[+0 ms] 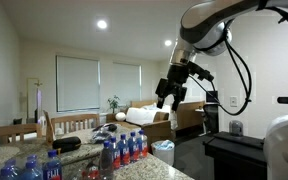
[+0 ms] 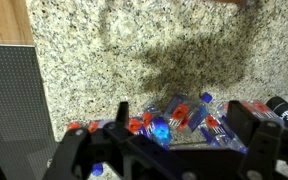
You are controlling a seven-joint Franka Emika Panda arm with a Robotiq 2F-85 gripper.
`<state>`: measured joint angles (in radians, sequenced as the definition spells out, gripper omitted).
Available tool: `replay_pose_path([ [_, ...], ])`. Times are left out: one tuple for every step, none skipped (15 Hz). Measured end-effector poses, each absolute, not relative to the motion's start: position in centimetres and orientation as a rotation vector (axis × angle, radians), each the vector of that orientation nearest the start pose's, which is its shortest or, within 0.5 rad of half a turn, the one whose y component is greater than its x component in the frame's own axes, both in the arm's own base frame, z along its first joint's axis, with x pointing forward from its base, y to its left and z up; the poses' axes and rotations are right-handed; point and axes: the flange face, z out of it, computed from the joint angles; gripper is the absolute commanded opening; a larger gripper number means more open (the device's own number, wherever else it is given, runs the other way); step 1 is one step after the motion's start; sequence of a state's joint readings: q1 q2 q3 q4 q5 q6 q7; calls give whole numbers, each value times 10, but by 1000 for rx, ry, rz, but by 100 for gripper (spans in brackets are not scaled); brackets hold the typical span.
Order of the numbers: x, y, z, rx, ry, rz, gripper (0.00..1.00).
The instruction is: Pick up the bottles laying on the table and put them upright on the left and right side of the table
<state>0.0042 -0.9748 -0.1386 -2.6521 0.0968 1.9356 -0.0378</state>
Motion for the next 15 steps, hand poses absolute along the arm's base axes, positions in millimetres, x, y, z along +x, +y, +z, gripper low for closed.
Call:
replay_pose_path([
  [287,-38,537,-2921,108,-388,100],
  [287,-38,537,-2921,108,-388,100],
  [287,-38,537,-2921,108,-388,100],
  [287,-38,537,-2921,108,-388,100],
  [287,-38,537,-2921,108,-388,100],
  [287,-38,537,-2921,107,-387,100],
  [288,-36,537,-2923,102,-383,100],
  [290,-33,537,-2921,91,-375,100],
  [295,-26,536,-2915,70,-361,100],
  [301,-15,536,-2907,42,-350,100],
  [308,-2,534,-2898,14,-351,100],
  [317,14,532,-2888,-10,-363,100],
  [327,32,529,-2880,-22,-386,100],
  [337,53,524,-2870,-1,-429,100],
  [347,73,519,-2861,44,-481,100],
])
